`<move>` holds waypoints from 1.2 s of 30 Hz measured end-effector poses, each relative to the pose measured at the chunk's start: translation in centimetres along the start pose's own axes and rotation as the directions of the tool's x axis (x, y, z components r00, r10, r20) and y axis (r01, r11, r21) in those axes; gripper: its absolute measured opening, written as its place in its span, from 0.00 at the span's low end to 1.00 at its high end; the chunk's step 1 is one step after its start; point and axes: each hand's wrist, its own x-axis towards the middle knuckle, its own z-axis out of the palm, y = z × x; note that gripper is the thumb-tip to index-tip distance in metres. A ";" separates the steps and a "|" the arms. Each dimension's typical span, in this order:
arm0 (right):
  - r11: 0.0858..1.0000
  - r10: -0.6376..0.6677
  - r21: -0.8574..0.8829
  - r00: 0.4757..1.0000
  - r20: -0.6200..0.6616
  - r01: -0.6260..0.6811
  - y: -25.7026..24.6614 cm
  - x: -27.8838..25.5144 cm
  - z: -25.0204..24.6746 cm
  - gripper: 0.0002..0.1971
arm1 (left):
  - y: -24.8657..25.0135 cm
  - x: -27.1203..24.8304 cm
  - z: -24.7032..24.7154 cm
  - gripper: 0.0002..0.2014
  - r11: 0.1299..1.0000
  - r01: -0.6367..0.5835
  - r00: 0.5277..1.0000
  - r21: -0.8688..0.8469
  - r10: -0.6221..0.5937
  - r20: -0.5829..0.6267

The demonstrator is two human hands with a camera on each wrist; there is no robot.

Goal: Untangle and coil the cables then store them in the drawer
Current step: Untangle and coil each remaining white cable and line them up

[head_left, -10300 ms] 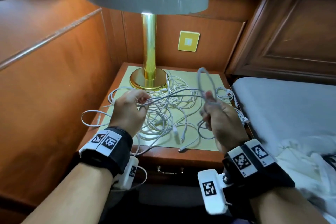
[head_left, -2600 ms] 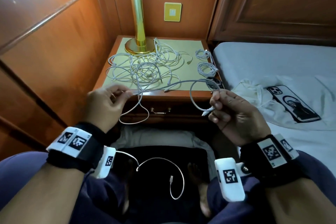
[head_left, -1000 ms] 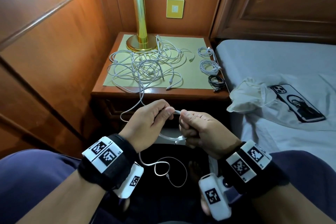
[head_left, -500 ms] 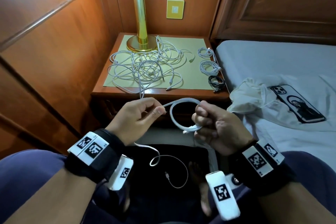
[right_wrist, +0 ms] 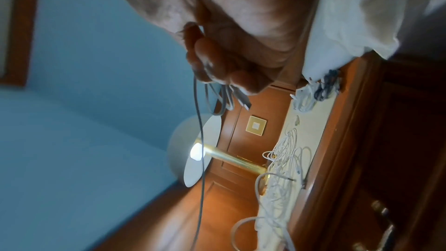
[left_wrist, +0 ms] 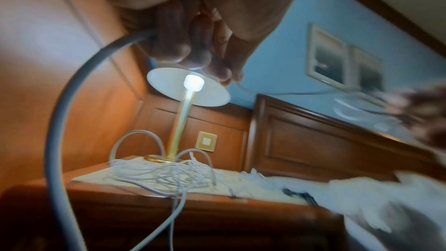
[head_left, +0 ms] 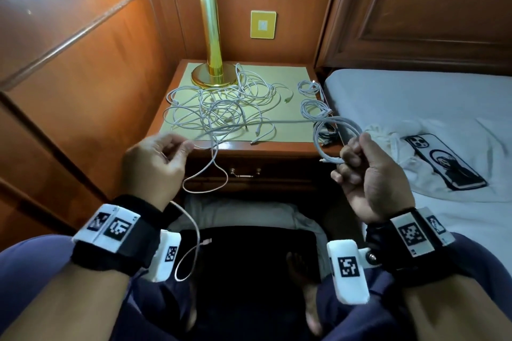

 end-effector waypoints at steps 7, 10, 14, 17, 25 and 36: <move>0.663 -0.348 -0.599 0.893 0.286 0.449 3.1 -2.2 1.5 0.19 | 3.4 -4.3 2.8 0.05 0.926 -0.317 0.833 -0.206 0.376 0.407; 0.567 -0.292 -0.672 0.879 0.377 0.476 4.1 -2.5 1.8 0.15 | 4.8 -5.0 2.8 0.04 0.873 -0.330 0.744 -0.360 0.475 0.469; 0.567 -0.101 -0.713 0.894 0.437 0.413 4.8 -2.4 2.2 0.16 | 4.7 -4.6 2.7 0.04 0.858 -0.311 0.783 -0.409 0.475 0.401; 0.633 -0.018 -0.685 0.891 0.453 0.361 4.9 -2.4 2.4 0.17 | 4.1 -4.0 2.7 0.04 0.878 -0.295 0.843 -0.378 0.425 0.330; 0.768 0.205 -0.622 0.860 0.468 0.155 5.0 -2.4 2.7 0.18 | 3.9 -3.5 2.9 0.05 0.890 -0.356 0.869 -0.284 0.427 0.251; 0.836 0.315 -0.547 0.859 0.405 -0.049 3.8 -2.9 3.4 0.18 | 3.5 -3.4 3.0 0.08 0.939 -0.232 0.921 -0.252 0.296 0.253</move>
